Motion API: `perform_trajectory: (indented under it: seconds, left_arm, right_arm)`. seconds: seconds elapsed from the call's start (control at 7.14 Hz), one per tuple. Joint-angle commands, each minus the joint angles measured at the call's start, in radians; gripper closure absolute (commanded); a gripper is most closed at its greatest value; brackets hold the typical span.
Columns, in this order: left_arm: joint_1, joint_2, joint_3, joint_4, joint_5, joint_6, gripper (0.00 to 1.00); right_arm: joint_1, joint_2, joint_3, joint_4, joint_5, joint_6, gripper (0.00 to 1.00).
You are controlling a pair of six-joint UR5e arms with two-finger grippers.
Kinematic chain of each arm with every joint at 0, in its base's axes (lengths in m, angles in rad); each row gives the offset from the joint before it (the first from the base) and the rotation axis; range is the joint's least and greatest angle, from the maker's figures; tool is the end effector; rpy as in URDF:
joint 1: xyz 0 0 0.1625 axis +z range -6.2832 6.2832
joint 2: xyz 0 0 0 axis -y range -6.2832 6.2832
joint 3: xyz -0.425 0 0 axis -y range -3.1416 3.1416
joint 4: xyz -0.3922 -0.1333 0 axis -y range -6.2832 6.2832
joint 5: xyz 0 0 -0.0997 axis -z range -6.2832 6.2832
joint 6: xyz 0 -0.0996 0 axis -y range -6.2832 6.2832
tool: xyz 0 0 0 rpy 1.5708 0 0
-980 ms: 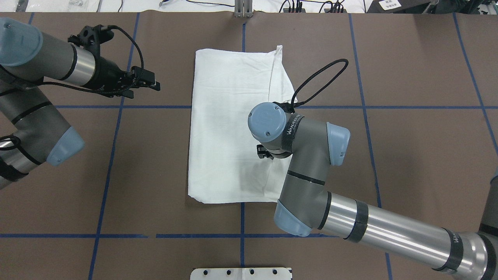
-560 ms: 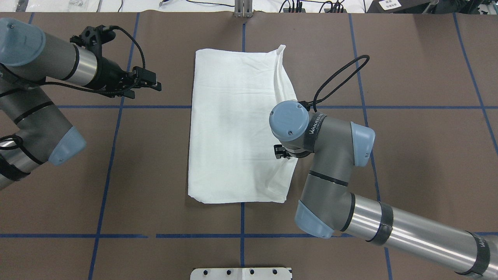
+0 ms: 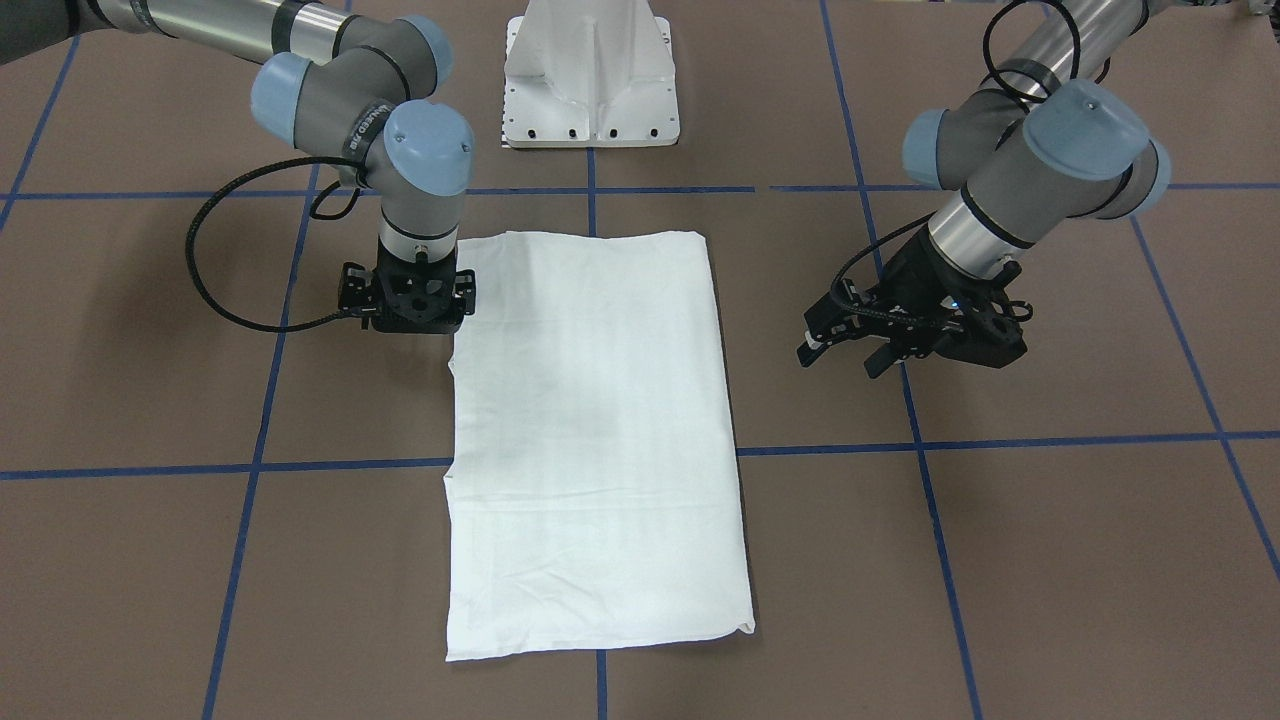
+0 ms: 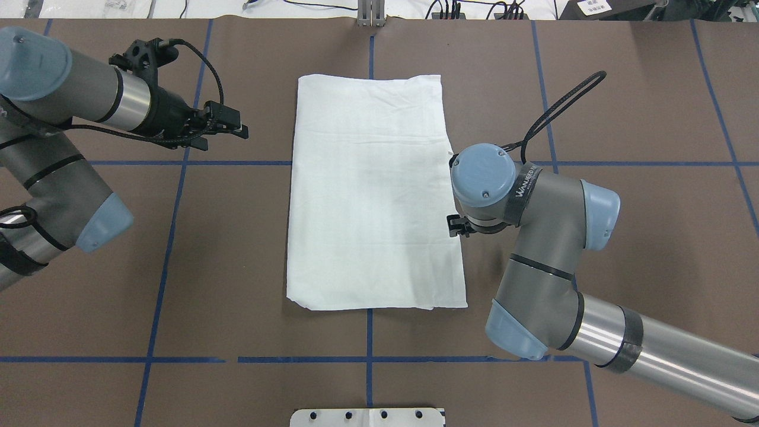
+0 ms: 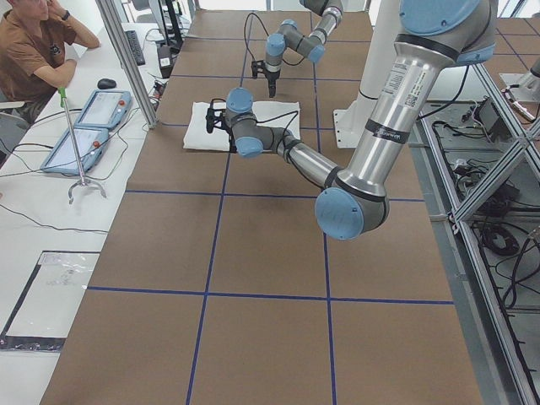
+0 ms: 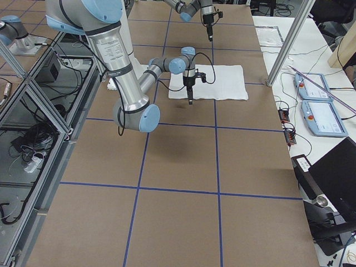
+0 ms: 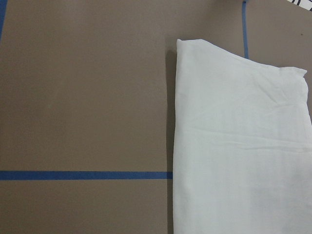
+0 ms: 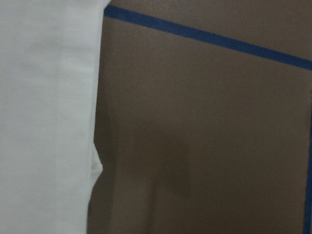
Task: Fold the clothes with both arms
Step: 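Move both grippers to the shirt's near end, one at each side edge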
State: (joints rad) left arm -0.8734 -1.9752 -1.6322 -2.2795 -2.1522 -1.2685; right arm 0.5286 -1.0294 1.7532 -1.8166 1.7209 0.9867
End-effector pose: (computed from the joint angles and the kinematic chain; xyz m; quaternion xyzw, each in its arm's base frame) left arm 0.3462 -0.5356 0.3172 0.0958 0.5740 -0.0723 0.8100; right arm -0.4987 -0.4284 0.3086 0.0628 -0.2389 -0.0446 0.9680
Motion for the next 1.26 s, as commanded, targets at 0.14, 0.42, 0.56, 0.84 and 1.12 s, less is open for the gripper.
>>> perform_trajectory:
  seconds: [0.14,0.42,0.56,0.84,1.12]
  left_arm:
    - [0.033,-0.001,-0.009,0.006,0.002,-0.009,0.00]
    - [0.135,0.007,-0.032,0.003,0.055,-0.255,0.00]
    - [0.245,0.010,-0.052,0.011,0.158,-0.360,0.00]
    - [0.368,0.012,-0.069,0.043,0.236,-0.536,0.00]
    - [0.460,0.009,-0.174,0.249,0.303,-0.571,0.00]
  right_arm:
    - [0.008,-0.049,0.150,0.011,0.046,0.009,0.00]
    - [0.005,-0.089,0.253,0.016,0.058,0.097,0.00]
    - [0.004,-0.089,0.285,0.016,0.059,0.128,0.00]
    - [-0.005,-0.098,0.311,0.048,0.059,0.193,0.00]
    - [-0.010,-0.181,0.321,0.216,0.103,0.220,0.00]
